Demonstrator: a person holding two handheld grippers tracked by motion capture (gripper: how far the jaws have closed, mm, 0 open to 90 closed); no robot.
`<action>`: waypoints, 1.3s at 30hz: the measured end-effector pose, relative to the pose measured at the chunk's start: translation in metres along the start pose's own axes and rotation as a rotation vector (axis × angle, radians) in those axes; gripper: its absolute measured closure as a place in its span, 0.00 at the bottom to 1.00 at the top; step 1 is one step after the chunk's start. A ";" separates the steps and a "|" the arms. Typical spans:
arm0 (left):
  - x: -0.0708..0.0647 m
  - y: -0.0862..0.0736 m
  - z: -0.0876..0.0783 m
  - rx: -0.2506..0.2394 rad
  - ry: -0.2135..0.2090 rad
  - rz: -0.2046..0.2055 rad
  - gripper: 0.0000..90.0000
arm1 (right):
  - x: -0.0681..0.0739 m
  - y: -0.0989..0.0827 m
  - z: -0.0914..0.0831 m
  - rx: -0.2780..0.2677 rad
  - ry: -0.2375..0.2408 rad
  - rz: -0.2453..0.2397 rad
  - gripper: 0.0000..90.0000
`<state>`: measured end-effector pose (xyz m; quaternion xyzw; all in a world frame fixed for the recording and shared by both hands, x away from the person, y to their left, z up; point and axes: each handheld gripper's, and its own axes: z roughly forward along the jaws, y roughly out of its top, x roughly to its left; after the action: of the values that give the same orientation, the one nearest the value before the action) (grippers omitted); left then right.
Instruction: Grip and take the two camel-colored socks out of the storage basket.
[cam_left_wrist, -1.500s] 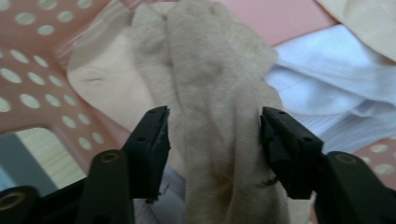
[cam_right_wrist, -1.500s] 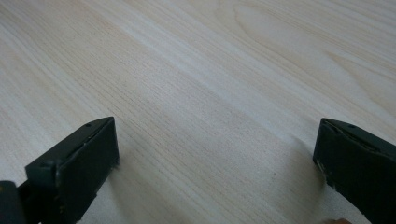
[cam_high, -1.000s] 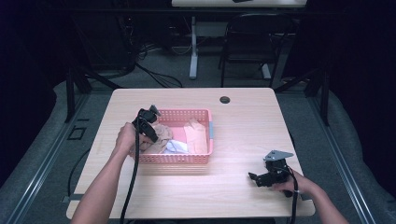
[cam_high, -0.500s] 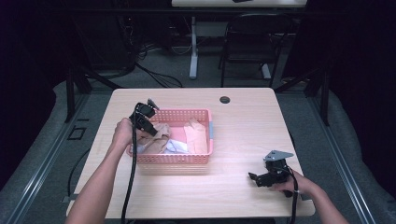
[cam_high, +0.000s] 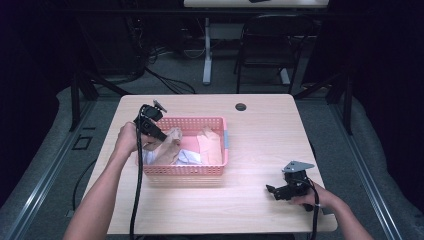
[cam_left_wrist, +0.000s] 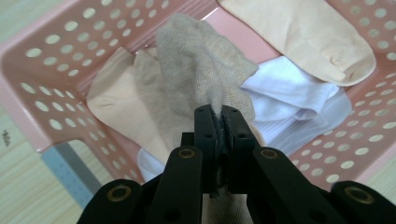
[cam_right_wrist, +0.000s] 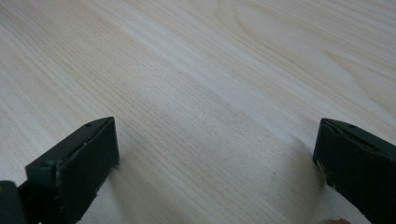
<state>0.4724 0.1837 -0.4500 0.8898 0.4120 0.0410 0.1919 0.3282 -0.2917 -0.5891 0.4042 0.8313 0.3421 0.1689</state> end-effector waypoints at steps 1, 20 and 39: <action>0.000 -0.001 -0.002 -0.004 0.002 -0.001 0.95 | 0.000 0.000 0.000 0.000 0.000 0.000 0.00; 0.011 -0.017 -0.061 -0.097 0.008 -0.010 0.95 | 0.000 0.000 0.000 0.000 -0.001 0.001 0.00; 0.070 -0.078 -0.098 -0.180 0.200 -0.239 0.95 | 0.000 0.000 0.000 0.000 0.000 0.000 0.00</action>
<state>0.4399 0.3121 -0.3949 0.8053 0.5264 0.1427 0.2322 0.3282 -0.2917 -0.5891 0.4044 0.8313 0.3420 0.1688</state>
